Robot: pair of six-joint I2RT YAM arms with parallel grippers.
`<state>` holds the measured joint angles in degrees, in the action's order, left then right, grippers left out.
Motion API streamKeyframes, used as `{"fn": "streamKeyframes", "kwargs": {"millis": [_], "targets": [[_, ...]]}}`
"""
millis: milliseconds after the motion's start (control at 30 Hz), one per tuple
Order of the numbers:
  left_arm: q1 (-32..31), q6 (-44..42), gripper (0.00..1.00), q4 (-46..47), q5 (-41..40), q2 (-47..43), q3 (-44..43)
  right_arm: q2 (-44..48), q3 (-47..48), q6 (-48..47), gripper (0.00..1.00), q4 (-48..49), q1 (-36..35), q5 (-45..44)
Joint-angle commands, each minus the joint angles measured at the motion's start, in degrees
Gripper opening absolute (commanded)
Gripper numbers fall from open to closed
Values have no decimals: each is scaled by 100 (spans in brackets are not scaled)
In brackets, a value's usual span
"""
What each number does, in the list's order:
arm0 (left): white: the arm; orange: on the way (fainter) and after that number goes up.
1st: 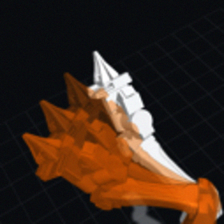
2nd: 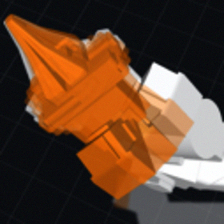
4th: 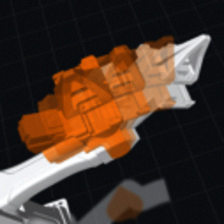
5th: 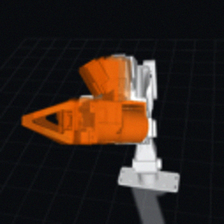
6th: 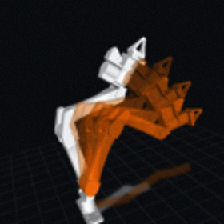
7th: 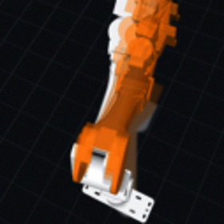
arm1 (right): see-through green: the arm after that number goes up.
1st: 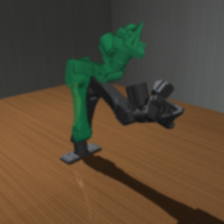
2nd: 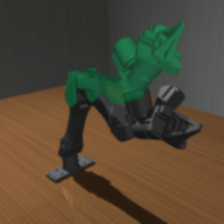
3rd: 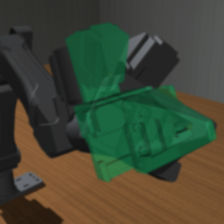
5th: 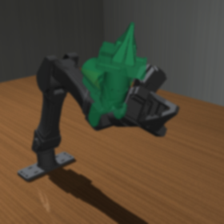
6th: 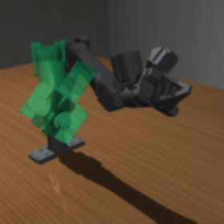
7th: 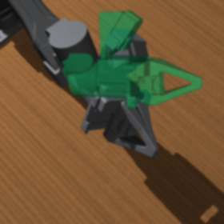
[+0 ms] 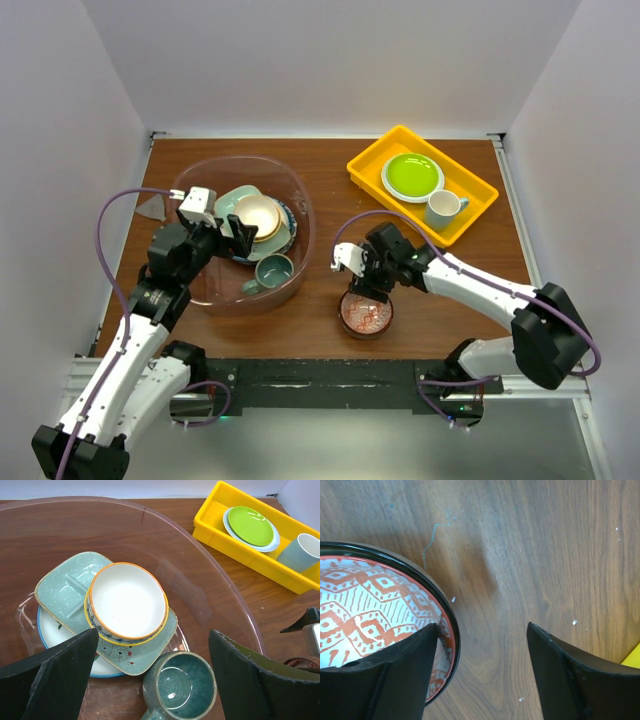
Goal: Place the mixed dishes into the plastic bin
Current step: Pick up the bowl from the center of the board.
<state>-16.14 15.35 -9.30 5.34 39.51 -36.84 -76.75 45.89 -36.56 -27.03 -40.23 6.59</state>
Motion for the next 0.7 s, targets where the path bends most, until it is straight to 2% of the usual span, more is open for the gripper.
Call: {"fn": "streamKeyframes", "kwargs": {"millis": [0, 133, 333, 433, 467, 567, 600, 667], "targets": [[23, -129, 96, 306, 81, -48, 10, 248, 78, -27, 67, 172, 94, -308], [23, -129, 96, 315, 98, -31, 19, 503, 113, 8, 58, 145, 296, -167], [23, -138, 96, 315, 125, -4, 28, 810, 148, 69, 50, 101, 577, 123], [23, -138, 96, 323, 134, -4, 28, 890, 175, 87, 40, 66, 683, 246], [23, -129, 96, 324, 142, -4, 28, 907, 184, 96, 32, 57, 726, 351], [23, -129, 97, 341, 221, -4, 36, 1004, 210, 122, 18, -13, 849, 605], [23, -138, 97, 367, 248, -4, 37, 1022, 227, 131, 9, -48, 876, 676], [23, -138, 97, 394, 405, 22, 45, 1109, 245, 149, 3, -92, 990, 930]]}}
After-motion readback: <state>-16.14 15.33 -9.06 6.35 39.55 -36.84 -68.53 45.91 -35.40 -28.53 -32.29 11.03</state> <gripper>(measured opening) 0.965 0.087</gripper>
